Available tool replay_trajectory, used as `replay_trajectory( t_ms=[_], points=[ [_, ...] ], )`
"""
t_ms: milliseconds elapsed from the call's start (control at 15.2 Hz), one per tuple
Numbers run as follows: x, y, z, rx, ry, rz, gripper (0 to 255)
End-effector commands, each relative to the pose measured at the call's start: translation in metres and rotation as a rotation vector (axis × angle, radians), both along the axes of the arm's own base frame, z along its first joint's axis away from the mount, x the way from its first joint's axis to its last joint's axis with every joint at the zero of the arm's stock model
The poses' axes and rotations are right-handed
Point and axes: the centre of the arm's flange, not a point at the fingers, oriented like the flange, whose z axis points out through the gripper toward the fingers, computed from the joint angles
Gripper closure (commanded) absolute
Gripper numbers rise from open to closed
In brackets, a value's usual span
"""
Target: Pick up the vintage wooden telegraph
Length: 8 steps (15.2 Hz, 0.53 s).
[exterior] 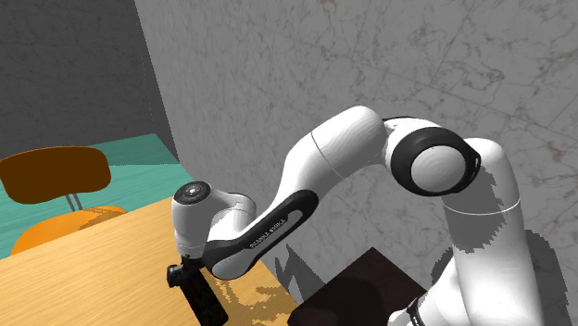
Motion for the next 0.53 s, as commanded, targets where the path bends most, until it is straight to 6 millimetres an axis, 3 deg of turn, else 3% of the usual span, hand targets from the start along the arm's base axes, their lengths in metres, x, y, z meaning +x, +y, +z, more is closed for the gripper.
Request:
replay_trajectory(
  t_ms=[0, 396, 462],
  points=[
    [0.000, 0.003, -0.012, -0.001, 0.000, 0.000, 0],
    [0.000, 0.003, -0.036, -0.001, 0.000, 0.000, 0],
    [0.000, 0.003, -0.036, -0.001, 0.000, 0.000, 255]
  ],
)
